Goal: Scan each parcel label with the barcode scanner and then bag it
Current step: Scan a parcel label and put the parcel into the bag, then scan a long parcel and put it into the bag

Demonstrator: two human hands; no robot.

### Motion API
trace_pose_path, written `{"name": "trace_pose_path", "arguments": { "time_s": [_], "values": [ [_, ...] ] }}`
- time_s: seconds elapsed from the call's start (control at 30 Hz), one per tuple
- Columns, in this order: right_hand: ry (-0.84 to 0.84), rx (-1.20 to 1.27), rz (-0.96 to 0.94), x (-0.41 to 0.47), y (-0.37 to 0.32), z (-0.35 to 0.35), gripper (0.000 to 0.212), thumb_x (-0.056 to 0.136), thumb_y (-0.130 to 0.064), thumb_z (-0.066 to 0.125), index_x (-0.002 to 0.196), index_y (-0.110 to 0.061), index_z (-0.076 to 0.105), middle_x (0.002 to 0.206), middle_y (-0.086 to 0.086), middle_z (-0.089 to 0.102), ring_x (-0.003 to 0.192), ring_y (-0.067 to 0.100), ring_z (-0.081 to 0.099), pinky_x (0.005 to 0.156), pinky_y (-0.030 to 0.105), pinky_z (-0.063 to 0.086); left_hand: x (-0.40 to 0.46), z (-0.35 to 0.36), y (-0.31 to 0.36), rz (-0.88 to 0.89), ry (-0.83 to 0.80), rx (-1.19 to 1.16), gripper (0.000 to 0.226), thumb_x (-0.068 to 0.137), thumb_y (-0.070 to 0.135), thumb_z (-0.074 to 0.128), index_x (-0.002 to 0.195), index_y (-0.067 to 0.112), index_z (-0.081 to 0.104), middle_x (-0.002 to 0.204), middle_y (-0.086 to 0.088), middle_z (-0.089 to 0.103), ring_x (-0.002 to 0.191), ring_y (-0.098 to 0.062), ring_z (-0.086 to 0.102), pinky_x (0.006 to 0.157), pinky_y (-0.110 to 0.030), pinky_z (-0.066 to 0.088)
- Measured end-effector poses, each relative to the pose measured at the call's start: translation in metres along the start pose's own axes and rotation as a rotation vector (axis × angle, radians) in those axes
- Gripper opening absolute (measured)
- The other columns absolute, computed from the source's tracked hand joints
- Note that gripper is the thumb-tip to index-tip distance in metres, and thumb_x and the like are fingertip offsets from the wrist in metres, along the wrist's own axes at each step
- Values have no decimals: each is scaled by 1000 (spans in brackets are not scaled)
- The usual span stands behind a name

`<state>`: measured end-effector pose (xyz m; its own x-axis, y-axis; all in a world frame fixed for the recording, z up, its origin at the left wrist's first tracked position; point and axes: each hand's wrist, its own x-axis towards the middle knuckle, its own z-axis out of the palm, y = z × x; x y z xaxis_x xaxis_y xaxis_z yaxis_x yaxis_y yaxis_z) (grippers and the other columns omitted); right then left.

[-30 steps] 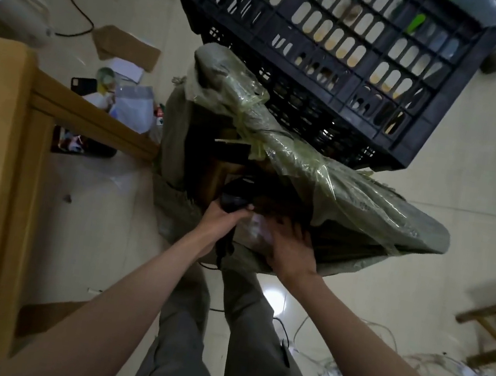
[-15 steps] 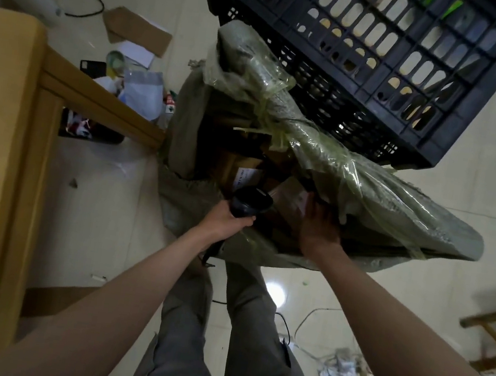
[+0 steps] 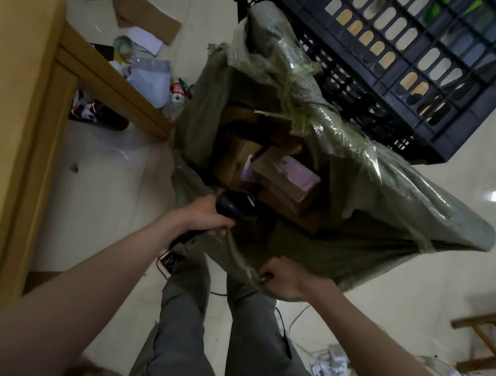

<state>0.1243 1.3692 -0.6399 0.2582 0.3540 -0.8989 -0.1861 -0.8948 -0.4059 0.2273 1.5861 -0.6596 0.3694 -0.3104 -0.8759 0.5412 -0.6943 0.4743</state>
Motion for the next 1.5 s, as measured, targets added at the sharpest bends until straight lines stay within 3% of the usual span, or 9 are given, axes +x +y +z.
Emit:
{"name": "trace_pose_path", "arguments": {
  "time_s": [0.13, 0.23, 0.43, 0.57, 0.7, 0.8, 1.03, 1.17, 1.5],
  "values": [
    [-237, 232, -67, -22, -15, -18, 22, 91, -8, 62, 102, -17, 79, 82, -14, 69, 77, 0, 59, 75, 18, 46, -19, -4, -17, -44, -66, 157, 9, 82, 16, 74, 89, 20, 69, 77, -4, 72, 71, -16, 69, 66, -28, 56],
    [-342, 103, 1, -22, -23, -20, 21, 93, -13, 65, 109, -4, 74, 94, 3, 70, 85, 14, 58, 76, 26, 43, -37, -9, -26, -74, 18, 157, 10, 85, 12, 70, 78, 20, 68, 65, 2, 71, 63, -11, 69, 59, -19, 53],
    [-197, -105, 76, -14, -27, -6, 11, 89, -14, 66, 87, -3, 69, 83, 8, 62, 79, 23, 58, 64, 30, 45, -77, 0, -49, -196, 128, 123, 5, 85, 18, 70, 87, 15, 66, 53, 3, 68, 53, -16, 69, 51, -23, 53],
    [-150, -94, 135, -20, -21, 2, 20, 88, -21, 58, 100, -18, 74, 93, 8, 74, 82, 28, 72, 74, 41, 61, -103, 5, -47, -194, 243, 23, 10, 86, 18, 71, 93, 15, 66, 80, -4, 67, 62, -10, 64, 43, -11, 45],
    [-140, -192, 97, -41, -42, -6, 12, 92, -34, 58, 100, -32, 65, 105, 1, 69, 92, 25, 65, 82, 39, 56, -136, -1, -43, -185, 278, -85, 8, 83, 13, 71, 90, 12, 67, 68, -8, 71, 63, -22, 72, 63, -30, 61],
    [-91, -196, 51, -55, -73, -30, 28, 95, -34, 56, 122, -31, 64, 117, -2, 64, 100, 22, 60, 88, 36, 50, -167, -18, -37, -99, 320, -109, 12, 86, 16, 70, 96, 11, 66, 58, 0, 69, 62, -18, 72, 53, -20, 54],
    [121, -348, -124, -76, -214, -103, 30, 95, -28, 53, 123, -34, 62, 119, -5, 63, 113, 20, 60, 92, 32, 47, -265, -76, -32, 20, 530, -274, 19, 87, 13, 66, 101, 1, 68, 66, -13, 72, 65, -24, 74, 70, -38, 63],
    [244, -443, -314, -88, -315, -121, 32, 95, -21, 53, 124, -18, 65, 124, 4, 64, 113, 21, 60, 90, 34, 49, -333, -115, -47, 49, 679, -345, 20, 83, 13, 65, 95, -3, 70, 77, -21, 74, 71, -27, 75, 64, -29, 59],
    [200, -631, -559, -70, -544, -75, 37, 102, -25, 54, 139, -20, 54, 127, 9, 63, 96, 15, 58, 73, 28, 46, -476, -163, -164, 32, 1019, -598, 8, 84, 12, 65, 82, 5, 68, 77, -6, 73, 66, -26, 74, 61, -31, 58]
  ]
}}
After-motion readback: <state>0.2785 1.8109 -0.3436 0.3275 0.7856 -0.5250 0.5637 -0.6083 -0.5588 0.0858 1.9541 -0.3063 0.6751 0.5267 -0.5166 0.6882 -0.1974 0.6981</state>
